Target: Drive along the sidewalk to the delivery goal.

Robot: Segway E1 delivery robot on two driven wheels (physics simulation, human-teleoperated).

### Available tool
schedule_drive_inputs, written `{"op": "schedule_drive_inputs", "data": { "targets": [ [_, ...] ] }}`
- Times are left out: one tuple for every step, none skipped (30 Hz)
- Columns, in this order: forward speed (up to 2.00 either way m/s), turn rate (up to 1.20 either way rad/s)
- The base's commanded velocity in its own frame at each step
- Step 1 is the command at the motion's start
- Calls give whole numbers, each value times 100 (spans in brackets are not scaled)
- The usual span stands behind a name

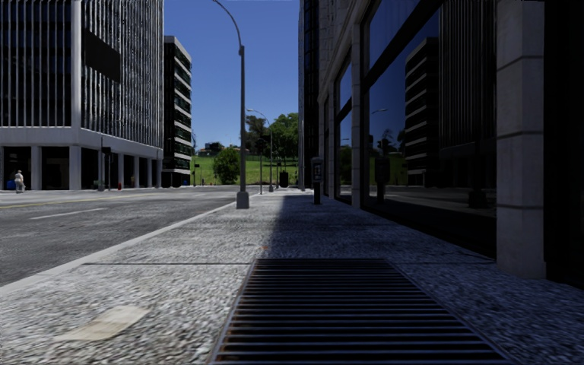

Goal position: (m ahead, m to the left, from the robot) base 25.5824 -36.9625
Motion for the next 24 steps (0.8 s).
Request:
{"op": "schedule_drive_inputs", "data": {
  "targets": [
    [200,0],
    [200,0],
    [200,0],
    [200,0],
    [200,0],
    [200,0],
    [200,0],
    [200,0],
    [200,0],
    [200,0],
    [200,0],
    [200,0],
    [200,0],
    [200,0],
    [200,0],
    [200,0],
    [200,0],
    [200,0],
    [200,0],
    [200,0],
    [200,0],
    [200,0],
    [200,0],
    [200,0]
  ]
}}
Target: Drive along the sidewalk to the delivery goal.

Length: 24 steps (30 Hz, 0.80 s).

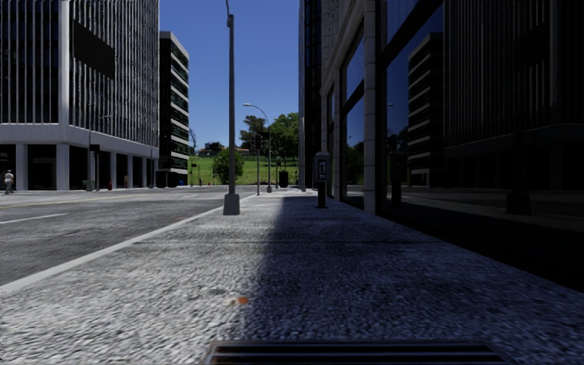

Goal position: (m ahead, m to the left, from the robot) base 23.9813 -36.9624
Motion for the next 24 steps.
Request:
{"op": "schedule_drive_inputs", "data": {
  "targets": [
    [200,0],
    [200,0],
    [200,0],
    [200,0],
    [200,0],
    [200,0],
    [200,0],
    [200,0],
    [200,0],
    [200,0],
    [200,0],
    [200,0],
    [200,0],
    [200,0],
    [200,0],
    [200,0],
    [200,0],
    [200,0],
    [200,0],
    [200,0],
    [200,0],
    [200,0],
    [200,0],
    [200,0]
  ]
}}
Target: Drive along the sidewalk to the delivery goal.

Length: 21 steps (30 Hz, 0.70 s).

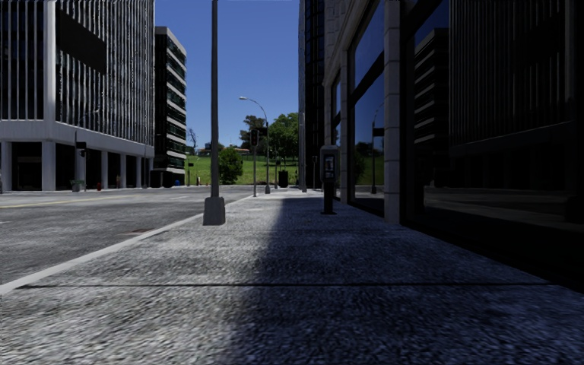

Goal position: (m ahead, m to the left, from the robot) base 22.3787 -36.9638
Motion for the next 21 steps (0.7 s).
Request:
{"op": "schedule_drive_inputs", "data": {
  "targets": [
    [200,0],
    [200,0],
    [200,0],
    [200,0],
    [200,0],
    [200,0],
    [200,0],
    [200,0],
    [200,0],
    [200,0],
    [200,0],
    [200,0],
    [200,0],
    [200,0],
    [200,0],
    [200,0],
    [200,0],
    [200,0],
    [200,0],
    [200,0],
    [200,0]
  ]
}}
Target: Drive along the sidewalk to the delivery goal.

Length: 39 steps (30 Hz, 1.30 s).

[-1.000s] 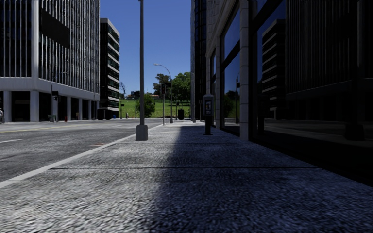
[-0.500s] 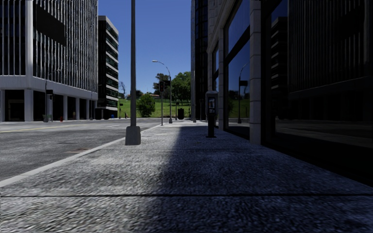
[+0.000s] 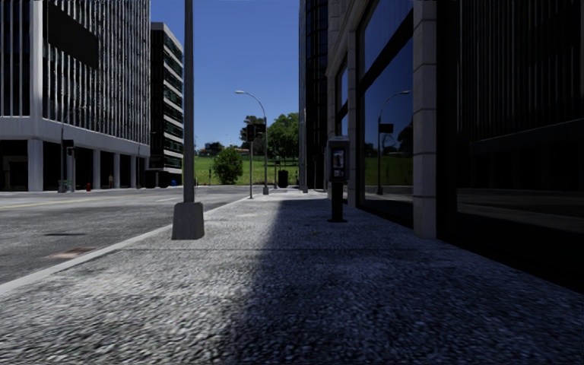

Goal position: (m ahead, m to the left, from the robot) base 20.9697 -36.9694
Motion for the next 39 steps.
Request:
{"op": "schedule_drive_inputs", "data": {
  "targets": [
    [200,0],
    [200,0],
    [200,0],
    [200,0],
    [200,0],
    [200,0],
    [200,0],
    [200,0],
    [200,0],
    [200,0],
    [200,0],
    [200,0],
    [200,0],
    [200,0],
    [200,0],
    [200,0],
    [200,0],
    [200,0],
    [200,0],
    [200,0],
    [200,0],
    [200,0],
    [200,0],
    [200,0],
    [200,0],
    [200,0],
    [200,0],
    [200,0],
    [200,0],
    [200,0],
    [200,0],
    [200,0],
    [200,0],
    [200,0],
    [200,0],
    [200,0],
    [200,0],
    [200,0],
    [200,0]
  ]
}}
